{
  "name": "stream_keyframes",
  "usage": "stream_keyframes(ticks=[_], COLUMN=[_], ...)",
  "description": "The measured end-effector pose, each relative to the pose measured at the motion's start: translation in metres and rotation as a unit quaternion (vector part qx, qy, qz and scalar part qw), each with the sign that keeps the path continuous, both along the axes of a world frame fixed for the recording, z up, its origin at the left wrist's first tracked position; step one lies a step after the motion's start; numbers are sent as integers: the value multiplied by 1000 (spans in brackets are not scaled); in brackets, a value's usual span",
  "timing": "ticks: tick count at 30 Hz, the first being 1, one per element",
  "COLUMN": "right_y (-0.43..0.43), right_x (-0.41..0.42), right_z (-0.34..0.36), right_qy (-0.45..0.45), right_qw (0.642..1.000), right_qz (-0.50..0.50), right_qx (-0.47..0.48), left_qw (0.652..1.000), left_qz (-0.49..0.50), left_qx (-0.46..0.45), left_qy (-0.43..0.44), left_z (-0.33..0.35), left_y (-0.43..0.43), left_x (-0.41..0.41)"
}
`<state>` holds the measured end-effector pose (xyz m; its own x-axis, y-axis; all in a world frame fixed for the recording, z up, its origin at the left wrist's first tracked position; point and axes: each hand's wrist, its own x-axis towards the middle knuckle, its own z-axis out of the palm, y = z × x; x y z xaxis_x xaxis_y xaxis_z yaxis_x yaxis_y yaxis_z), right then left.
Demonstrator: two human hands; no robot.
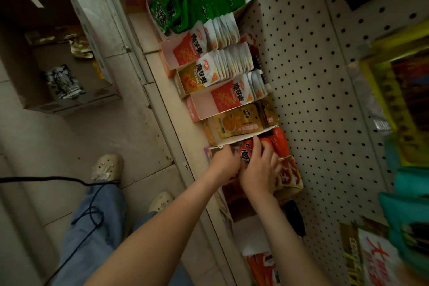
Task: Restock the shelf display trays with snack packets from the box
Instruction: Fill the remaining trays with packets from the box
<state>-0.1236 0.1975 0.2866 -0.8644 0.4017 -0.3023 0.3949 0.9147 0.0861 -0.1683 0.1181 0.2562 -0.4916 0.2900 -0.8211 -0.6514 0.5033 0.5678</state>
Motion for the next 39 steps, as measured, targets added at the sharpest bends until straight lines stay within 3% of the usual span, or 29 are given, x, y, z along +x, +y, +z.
stream_keyframes(ticks=[3,7,12,16,21,24,30,36,39], right_y=[-8,-27,-74,-141,-224,-278,-375,-437,-466], right_x=[-8,-23,-59,-105,-170,-213,-289,-346,-379], right_z=[5,13,30,36,14,-10,-94,-231,-312], right_qy=[17,67,105,131,50,-5,-74,-131,-146], right_qw=[999,993,979,964,955,947,922,907,918], right_qz=[-18,-32,-35,39,126,157,116,57,95], right_qx=[-43,-93,-171,-229,-264,-281,-363,-397,-356], left_qw=[998,996,988,976,957,954,942,926,918], left_qz=[-52,-34,68,168,245,249,254,303,329], left_qx=[19,28,24,1,-69,-117,-209,-224,-219], left_qy=[33,80,136,136,141,124,65,39,42], left_z=[4,18,34,36,15,-8,-87,-211,-276], left_y=[-12,-34,-86,-159,-254,-323,-432,-476,-489], left_x=[-6,-20,-36,-70,-129,-159,-211,-261,-290])
